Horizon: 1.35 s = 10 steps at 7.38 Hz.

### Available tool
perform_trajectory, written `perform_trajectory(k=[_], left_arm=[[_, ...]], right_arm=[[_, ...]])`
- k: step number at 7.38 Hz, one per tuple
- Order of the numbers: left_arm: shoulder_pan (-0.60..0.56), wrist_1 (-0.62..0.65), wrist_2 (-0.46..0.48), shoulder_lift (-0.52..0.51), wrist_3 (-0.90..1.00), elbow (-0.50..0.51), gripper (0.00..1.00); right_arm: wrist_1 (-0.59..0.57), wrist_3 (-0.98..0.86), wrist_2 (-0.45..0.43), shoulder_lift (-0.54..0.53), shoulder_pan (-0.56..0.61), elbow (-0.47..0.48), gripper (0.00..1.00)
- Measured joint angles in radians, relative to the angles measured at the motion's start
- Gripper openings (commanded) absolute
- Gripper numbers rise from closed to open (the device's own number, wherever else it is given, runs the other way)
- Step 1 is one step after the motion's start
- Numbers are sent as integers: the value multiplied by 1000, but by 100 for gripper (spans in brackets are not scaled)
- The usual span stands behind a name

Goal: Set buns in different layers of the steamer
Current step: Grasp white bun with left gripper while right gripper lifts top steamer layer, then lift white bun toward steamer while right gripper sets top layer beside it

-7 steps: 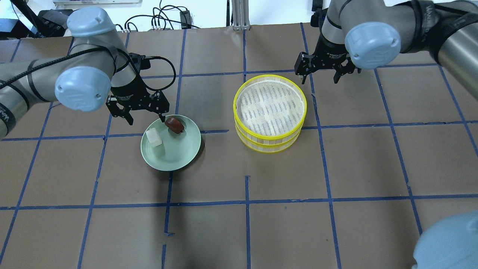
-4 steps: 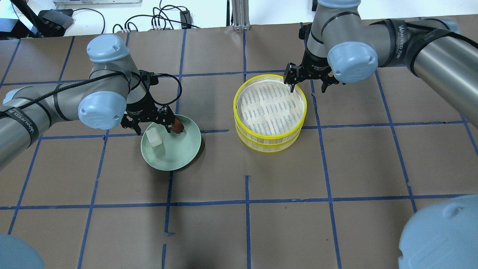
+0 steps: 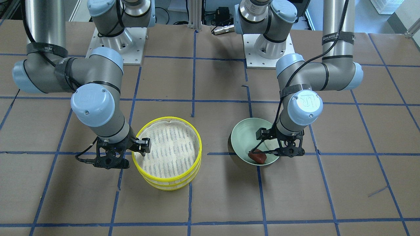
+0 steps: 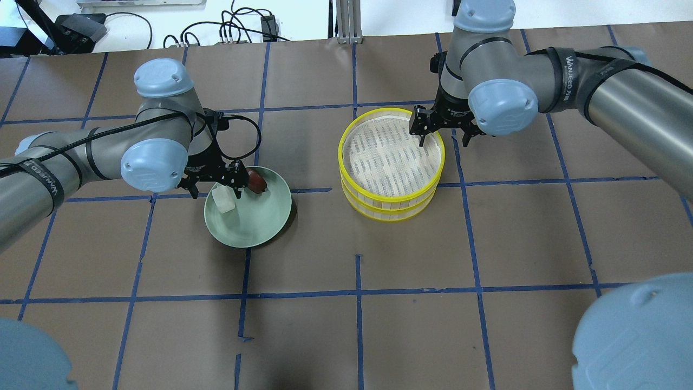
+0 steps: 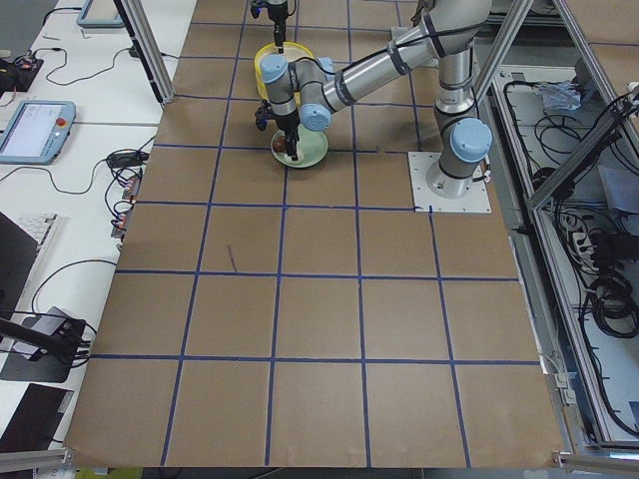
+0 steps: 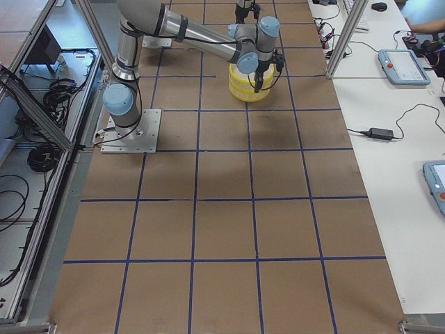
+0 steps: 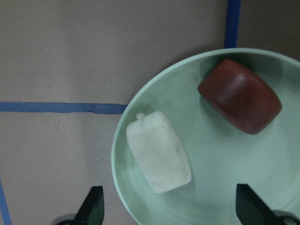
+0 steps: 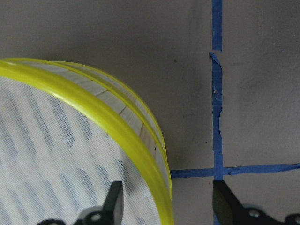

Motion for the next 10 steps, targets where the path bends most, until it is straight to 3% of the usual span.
perform_trajectory(k=[1, 2, 3, 4, 6, 10], left_arm=[[0, 23, 0, -10, 1, -1, 85], [1, 37, 0, -15, 2, -4, 67], [3, 42, 0, -16, 2, -8, 42], [4, 44, 0, -16, 2, -11, 26], [6, 45, -4, -16, 1, -12, 18], [4, 48, -8, 26, -6, 12, 16]], right_arm=[[2, 0, 3, -2, 0, 3, 18], [4, -1, 4, -5, 0, 4, 16], [8, -1, 4, -7, 0, 4, 15], [9, -3, 2, -10, 0, 5, 15], [18, -8, -4, -32, -1, -2, 15], [154, -69, -11, -112, -35, -64, 14]])
